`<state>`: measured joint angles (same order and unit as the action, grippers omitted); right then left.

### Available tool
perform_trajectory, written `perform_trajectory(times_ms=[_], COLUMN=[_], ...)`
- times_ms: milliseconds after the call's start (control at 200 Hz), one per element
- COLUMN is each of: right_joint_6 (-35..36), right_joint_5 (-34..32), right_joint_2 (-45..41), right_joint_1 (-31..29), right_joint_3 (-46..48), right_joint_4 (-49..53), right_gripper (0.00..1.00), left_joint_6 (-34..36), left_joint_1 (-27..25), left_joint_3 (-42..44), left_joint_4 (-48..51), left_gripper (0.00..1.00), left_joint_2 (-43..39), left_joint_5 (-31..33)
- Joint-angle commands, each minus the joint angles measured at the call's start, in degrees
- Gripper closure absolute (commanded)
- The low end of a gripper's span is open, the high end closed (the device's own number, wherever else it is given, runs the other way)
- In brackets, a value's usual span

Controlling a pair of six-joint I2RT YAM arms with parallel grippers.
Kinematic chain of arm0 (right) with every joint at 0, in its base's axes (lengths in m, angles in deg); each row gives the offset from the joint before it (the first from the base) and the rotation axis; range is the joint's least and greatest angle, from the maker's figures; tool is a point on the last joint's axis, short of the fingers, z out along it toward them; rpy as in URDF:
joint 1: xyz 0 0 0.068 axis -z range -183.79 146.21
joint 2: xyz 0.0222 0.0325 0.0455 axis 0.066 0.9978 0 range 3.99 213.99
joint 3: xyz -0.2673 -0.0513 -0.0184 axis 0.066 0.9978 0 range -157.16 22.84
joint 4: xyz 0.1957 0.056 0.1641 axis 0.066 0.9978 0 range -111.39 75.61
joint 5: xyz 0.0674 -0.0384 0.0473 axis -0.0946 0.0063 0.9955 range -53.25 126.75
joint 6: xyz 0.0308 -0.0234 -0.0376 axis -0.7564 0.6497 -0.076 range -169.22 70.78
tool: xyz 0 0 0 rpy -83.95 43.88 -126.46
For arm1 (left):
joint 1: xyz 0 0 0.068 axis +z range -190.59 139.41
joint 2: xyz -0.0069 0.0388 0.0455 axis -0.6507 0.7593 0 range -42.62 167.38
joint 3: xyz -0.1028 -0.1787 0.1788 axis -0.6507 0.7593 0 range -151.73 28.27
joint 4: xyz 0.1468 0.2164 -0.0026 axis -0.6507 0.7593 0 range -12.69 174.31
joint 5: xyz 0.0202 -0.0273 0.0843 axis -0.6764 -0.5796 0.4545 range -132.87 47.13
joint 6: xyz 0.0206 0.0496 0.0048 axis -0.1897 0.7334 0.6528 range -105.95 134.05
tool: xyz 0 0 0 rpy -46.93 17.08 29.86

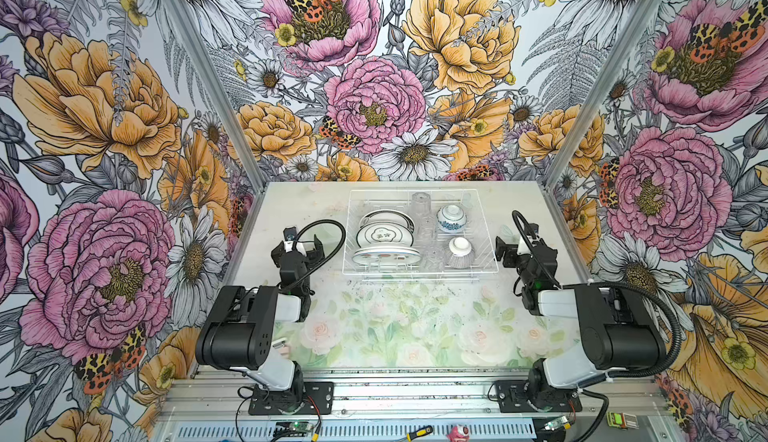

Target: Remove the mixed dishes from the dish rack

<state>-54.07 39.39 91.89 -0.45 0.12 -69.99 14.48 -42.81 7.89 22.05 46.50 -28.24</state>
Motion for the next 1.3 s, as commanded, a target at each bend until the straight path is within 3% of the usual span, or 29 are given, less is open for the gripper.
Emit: perform_trajectory(times_ms=[0,250,345,991,1166,1296], right_joint_6=[0.2,0.3,0.3,0.3,0.1,-0.1], right_joint_5=[-0.6,-0.6,-0.6,-0.8,-2.0,-2.9], right_joint_2=[0.2,0.2,0.1,0.2,-1.7,-4.2], right_joint_1=[0.0,0.0,0.0,-0.2,-0.4,-0.5], right_joint_3=[0.1,0.1,0.1,0.0,-0.3,-0.4], right_joint_4=[-0.7,-0.8,-0.8,-0.5,1.3,3.3], right_gripper=[0.01,0.0,0.0,0.0,0.0,0.01], left_joint_6=[0.7,0.6,-0.4,-0.3,0.0,0.8], left_joint_1=[0.4,0.8,2.4,2.2,0.1,-1.9], left_joint_3=[-0.5,-0.8,-1.1,-1.2,-0.6,-2.4], left_joint_4=[-0.2,0.3,1.3,1.3,1.9,9.6], left_gripper=[0.01,0.01,0.02,0.01,0.01,0.01], left_joint_2=[-0.1,-0.2,-0.3,-0.3,-2.6,-8.2], left_joint_5=[-2.1,-2.2,-7.0,-6.8,0.4,5.8])
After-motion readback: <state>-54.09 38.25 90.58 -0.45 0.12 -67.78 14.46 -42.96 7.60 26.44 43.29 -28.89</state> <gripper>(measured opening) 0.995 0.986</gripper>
